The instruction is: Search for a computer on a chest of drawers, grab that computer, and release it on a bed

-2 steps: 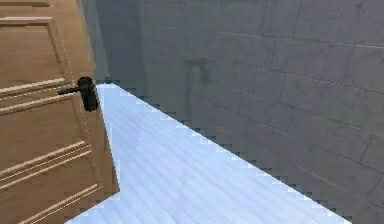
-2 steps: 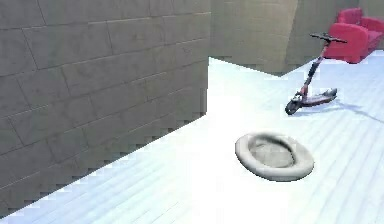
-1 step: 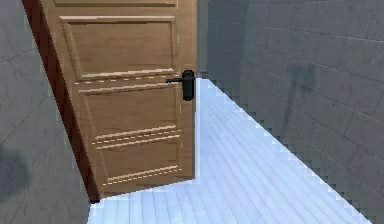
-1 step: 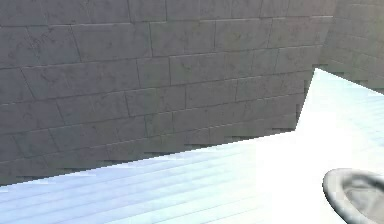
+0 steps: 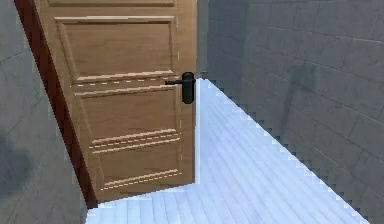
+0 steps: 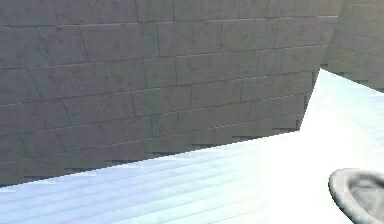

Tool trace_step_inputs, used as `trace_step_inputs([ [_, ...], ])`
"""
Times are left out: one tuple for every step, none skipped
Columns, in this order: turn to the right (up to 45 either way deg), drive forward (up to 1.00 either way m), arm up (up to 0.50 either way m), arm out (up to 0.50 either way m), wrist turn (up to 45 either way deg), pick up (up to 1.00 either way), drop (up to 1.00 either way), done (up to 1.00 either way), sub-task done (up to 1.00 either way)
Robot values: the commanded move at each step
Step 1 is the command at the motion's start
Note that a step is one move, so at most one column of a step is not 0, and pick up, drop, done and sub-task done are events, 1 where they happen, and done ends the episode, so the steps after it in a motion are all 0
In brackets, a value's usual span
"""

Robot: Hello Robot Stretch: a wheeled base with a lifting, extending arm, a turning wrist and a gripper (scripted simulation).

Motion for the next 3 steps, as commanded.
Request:
trace_step_inputs([
  [27.0, 0.0, 0.0, 0.0, 0.0, 0.0, 0.0, 0.0, 0.0],
  [0.0, 1.0, 0.0, 0.0, 0.0, 0.0, 0.0, 0.0, 0.0],
  [0.0, 0.65, 0.0, 0.0, 0.0, 0.0, 0.0, 0.0, 0.0],
])
